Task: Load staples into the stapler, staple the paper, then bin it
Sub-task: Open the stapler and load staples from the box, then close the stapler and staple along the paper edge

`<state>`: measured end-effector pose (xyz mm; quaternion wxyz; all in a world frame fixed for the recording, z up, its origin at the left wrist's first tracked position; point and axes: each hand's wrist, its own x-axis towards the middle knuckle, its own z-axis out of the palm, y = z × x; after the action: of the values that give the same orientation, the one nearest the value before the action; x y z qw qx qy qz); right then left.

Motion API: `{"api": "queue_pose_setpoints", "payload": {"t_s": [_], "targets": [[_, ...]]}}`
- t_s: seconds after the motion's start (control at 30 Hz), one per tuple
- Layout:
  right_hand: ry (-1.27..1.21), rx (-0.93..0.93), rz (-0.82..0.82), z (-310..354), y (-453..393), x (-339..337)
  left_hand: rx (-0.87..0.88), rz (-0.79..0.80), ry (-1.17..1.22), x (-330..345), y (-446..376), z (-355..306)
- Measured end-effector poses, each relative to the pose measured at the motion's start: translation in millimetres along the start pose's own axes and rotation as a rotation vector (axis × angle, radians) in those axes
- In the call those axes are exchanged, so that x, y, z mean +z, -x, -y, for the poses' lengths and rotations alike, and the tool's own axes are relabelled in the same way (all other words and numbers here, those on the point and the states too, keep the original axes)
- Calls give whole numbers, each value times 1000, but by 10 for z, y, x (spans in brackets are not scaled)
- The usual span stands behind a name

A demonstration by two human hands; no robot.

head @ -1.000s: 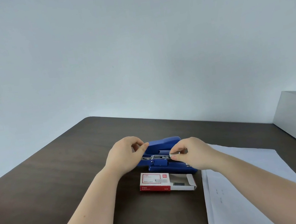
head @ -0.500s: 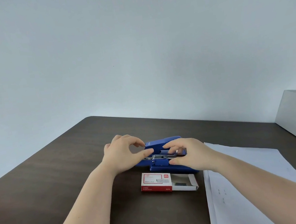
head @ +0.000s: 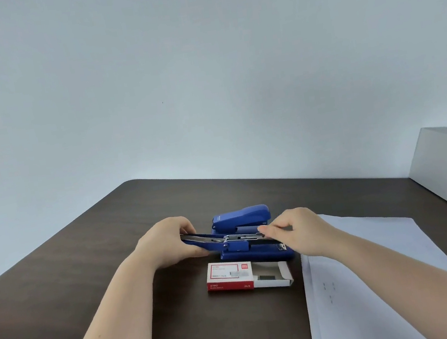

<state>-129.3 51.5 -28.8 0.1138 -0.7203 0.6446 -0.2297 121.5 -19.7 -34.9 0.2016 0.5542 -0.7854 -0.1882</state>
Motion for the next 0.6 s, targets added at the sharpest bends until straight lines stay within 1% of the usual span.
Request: {"api": "queue_pose_setpoints", "payload": {"t_s": [0.07, 0.13, 0.2, 0.27, 0.37, 0.47, 0.53, 0.6], "targets": [[-95, 86, 18, -32, 23, -3, 26, -64, 73, -59, 23, -33], [-235, 114, 19, -44, 45, -2, 55, -153, 167, -125, 62, -100], [-379, 111, -45, -48, 66, -39, 80, -226, 293, -171, 104, -198], [-433, 113, -155, -99, 63, -107, 117, -257, 428, -163, 124, -317], [-369, 136, -271, -261, 40, -208, 158, -261, 552, -52, 109, -502], [-230, 186, -264, -507, 0, -222, 176, -211, 587, 89, 54, -713], [-126, 228, -257, -694, -34, -216, 225, -133, 499, 177, 11, -860], [-15, 246, -268, -856, -51, -217, 292, -5, 339, 294, -29, -978]]}}
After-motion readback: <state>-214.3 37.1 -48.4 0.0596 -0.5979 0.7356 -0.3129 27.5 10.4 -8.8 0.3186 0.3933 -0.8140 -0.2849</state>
